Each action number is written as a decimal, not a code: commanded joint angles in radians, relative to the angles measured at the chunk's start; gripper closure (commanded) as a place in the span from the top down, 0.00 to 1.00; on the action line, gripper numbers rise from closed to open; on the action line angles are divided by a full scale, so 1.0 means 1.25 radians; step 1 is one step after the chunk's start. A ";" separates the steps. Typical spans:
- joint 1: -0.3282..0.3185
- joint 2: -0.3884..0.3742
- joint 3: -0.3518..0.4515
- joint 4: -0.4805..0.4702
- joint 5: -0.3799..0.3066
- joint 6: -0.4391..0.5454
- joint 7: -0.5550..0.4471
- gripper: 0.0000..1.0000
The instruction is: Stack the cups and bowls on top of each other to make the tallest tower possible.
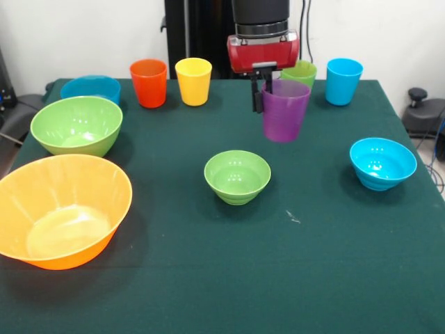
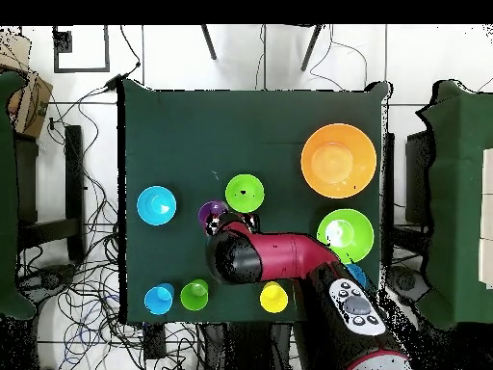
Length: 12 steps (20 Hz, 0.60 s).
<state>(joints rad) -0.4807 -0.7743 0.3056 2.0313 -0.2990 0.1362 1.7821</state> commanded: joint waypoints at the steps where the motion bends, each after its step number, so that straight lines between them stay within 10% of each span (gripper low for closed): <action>1: -0.017 0.011 0.090 -0.063 0.046 0.144 0.027 0.00; 12: -0.059 -0.031 0.123 -0.101 0.061 0.266 -0.021 0.00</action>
<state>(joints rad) -0.5261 -0.7853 0.3775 1.9952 -0.2530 0.2932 1.7821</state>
